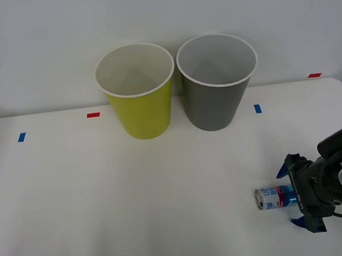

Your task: Put cans in the gray bin and PET bottles in the light green bin.

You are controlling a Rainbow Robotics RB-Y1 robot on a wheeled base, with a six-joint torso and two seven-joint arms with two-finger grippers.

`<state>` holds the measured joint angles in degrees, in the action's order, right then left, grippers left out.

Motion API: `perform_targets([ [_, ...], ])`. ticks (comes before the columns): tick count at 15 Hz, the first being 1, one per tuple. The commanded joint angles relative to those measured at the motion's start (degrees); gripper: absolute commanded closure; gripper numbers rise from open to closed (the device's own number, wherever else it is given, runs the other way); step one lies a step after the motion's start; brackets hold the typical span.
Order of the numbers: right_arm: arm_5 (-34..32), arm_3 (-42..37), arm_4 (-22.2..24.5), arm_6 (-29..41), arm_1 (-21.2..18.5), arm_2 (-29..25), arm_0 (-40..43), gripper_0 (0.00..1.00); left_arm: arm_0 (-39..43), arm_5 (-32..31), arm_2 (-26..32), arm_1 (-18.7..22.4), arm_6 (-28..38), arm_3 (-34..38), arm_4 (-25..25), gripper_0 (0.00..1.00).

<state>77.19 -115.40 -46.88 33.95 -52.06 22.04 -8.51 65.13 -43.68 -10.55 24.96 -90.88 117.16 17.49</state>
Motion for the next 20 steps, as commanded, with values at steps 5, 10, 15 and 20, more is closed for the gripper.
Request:
perform_targets([
  [5,3.05,1.66,0.56,0.42,1.17,0.98,-1.78,0.91,0.00,0.00,0.00,0.00,0.00,0.00,0.00,0.00],
  [10,5.16,0.70,1.26,0.59,1.52,1.07,-1.86,1.00,0.00,0.00,0.00,0.00,0.00,0.00,0.00,0.00],
  [15,6.48,0.08,2.58,-0.46,1.79,0.98,-1.42,1.00,0.00,0.00,0.00,0.00,0.00,0.00,0.00,0.00],
  [20,6.48,-5.81,7.86,-6.88,1.88,-1.12,2.97,1.00,0.00,0.00,0.00,0.00,0.00,0.00,0.00,0.00],
])
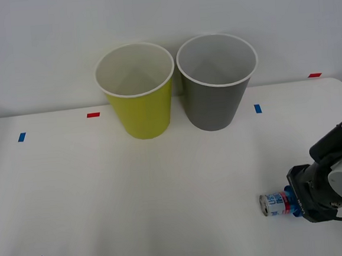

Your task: Put cans in the gray bin and PET bottles in the light green bin.

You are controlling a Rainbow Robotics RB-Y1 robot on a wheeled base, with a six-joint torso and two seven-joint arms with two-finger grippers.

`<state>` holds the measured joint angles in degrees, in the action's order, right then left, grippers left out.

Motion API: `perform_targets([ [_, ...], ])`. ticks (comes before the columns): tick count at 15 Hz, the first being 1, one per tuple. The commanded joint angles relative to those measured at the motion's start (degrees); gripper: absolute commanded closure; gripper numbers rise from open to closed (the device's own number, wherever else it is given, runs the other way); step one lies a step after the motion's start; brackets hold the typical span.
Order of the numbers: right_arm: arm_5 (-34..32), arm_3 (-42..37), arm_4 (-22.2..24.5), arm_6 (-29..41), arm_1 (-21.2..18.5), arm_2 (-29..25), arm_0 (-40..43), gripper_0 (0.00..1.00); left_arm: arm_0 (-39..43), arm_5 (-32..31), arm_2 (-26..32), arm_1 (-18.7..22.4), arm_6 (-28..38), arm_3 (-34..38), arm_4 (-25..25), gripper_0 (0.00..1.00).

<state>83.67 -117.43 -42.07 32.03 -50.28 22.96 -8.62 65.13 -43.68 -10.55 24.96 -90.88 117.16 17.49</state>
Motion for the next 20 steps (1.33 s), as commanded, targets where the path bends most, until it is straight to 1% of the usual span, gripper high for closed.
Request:
perform_targets([
  [1,0.00,-7.03,5.33,-9.27,0.35,-4.06,5.81,1.00,0.00,0.00,0.00,0.00,0.00,0.00,0.00,0.00],
  [3,0.00,-11.60,10.78,-14.89,0.88,-5.12,8.71,1.00,0.00,0.00,0.00,0.00,0.00,0.00,0.00,0.00],
  [5,0.00,-14.94,15.53,-23.06,4.31,-8.37,12.58,1.00,0.00,0.00,0.00,0.00,0.00,0.00,0.00,0.00],
  [7,0.09,-18.10,18.16,-32.47,8.62,-13.03,15.92,1.00,0.00,0.00,0.00,0.00,0.00,0.00,0.00,0.00],
  [11,0.00,-21.09,25.28,-46.71,15.47,-16.10,18.20,1.00,0.00,0.00,0.00,0.00,0.00,0.00,0.00,0.00],
  [13,0.00,-23.38,27.83,-56.20,20.39,-19.09,19.17,1.00,0.00,0.00,0.00,0.00,0.00,0.00,0.00,0.00],
  [16,-0.26,-25.40,33.19,-69.38,24.88,-20.23,19.34,1.00,0.00,0.00,0.00,0.00,0.00,0.00,0.00,0.00],
  [18,-0.26,-26.89,34.86,-75.18,28.48,-21.38,19.26,1.00,0.00,0.00,0.00,0.00,0.00,0.00,0.00,0.00],
  [20,-0.26,-30.85,37.76,-81.60,31.56,-21.64,19.43,1.00,0.00,0.00,0.00,0.00,0.00,0.00,0.00,0.00],
])
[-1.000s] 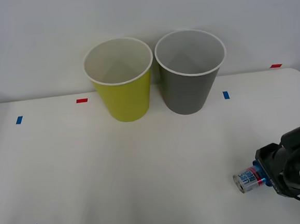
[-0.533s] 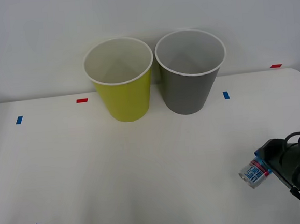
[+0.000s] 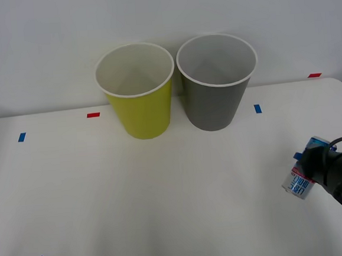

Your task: Put cans in the gray bin and PET bottles in the light green bin.

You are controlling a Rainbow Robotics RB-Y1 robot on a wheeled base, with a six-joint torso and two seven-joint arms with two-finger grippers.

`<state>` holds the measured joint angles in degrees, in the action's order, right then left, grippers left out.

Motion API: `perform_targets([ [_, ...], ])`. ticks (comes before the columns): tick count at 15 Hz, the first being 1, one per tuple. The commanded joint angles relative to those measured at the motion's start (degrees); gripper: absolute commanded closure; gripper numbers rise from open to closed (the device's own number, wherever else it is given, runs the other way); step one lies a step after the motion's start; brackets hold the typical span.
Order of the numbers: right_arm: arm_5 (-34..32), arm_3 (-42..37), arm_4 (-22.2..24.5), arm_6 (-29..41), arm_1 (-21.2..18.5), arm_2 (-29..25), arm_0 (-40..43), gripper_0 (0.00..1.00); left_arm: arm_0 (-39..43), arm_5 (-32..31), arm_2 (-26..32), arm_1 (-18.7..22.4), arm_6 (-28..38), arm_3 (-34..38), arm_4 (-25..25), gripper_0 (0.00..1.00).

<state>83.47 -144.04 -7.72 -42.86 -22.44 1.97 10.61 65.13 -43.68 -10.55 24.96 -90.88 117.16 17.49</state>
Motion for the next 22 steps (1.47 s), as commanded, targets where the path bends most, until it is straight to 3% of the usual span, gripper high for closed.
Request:
perform_targets([
  [1,0.20,-5.96,5.53,-8.82,4.33,0.14,0.55,1.00,0.00,0.00,0.00,0.00,0.00,0.00,0.00,0.00],
  [4,0.47,-5.96,16.25,-11.37,2.92,7.61,-2.44,1.00,0.00,0.00,0.00,0.00,0.00,0.00,0.00,0.00],
  [8,-1.12,-5.96,20.29,-14.97,4.59,12.18,-7.01,1.00,0.00,0.00,0.00,0.00,0.00,0.00,0.00,0.00],
  [13,-2.00,-5.96,19.41,-28.95,6.62,10.59,-7.98,1.00,0.00,0.00,0.00,0.00,0.00,0.00,0.00,0.00],
  [17,-2.08,-5.96,13.08,-36.42,11.36,5.32,-12.37,1.00,0.00,0.00,0.00,0.00,0.00,0.00,0.00,0.00],
  [22,-9.55,-5.96,10.62,-37.82,12.68,4.27,-16.41,1.00,0.00,0.00,0.00,0.00,0.00,0.00,0.00,0.00],
])
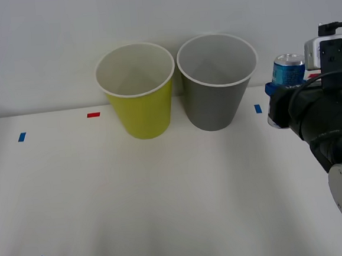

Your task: Put cans in the gray bin and PET bottles in the light green bin.

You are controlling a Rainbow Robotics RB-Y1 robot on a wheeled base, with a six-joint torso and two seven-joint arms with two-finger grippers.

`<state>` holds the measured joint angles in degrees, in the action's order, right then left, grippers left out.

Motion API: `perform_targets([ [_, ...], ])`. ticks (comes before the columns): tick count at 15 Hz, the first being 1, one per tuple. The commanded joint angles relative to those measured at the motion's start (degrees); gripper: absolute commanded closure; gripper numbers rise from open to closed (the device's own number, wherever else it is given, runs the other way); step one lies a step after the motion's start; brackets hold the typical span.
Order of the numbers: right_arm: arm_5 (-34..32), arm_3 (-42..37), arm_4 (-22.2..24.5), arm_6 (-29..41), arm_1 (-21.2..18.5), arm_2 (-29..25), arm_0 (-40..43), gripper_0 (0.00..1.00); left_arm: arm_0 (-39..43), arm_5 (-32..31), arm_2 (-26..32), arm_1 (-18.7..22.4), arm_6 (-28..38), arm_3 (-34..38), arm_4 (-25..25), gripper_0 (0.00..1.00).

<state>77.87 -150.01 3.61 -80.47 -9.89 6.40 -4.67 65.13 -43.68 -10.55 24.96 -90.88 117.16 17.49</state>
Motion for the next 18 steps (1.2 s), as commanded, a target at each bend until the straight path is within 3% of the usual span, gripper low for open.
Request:
perform_targets([
  [1,-6.15,0.01,-1.06,-0.30,0.14,-0.25,-1.74,1.00,0.00,0.00,0.00,0.00,0.00,0.00,0.00,0.00],
  [5,-19.60,2.09,-6.16,-1.27,0.40,-2.10,-4.91,1.00,0.00,0.00,0.00,0.00,0.00,0.00,0.00,0.00],
  [11,-29.97,15.09,-15.83,-2.94,-1.45,-4.91,-11.50,1.00,0.00,0.00,0.00,0.00,0.00,0.00,0.00,0.00],
  [18,-39.72,28.89,-17.94,-2.59,-5.31,-4.47,-18.36,1.00,0.00,0.00,0.00,0.00,0.00,0.00,0.00,0.00],
])
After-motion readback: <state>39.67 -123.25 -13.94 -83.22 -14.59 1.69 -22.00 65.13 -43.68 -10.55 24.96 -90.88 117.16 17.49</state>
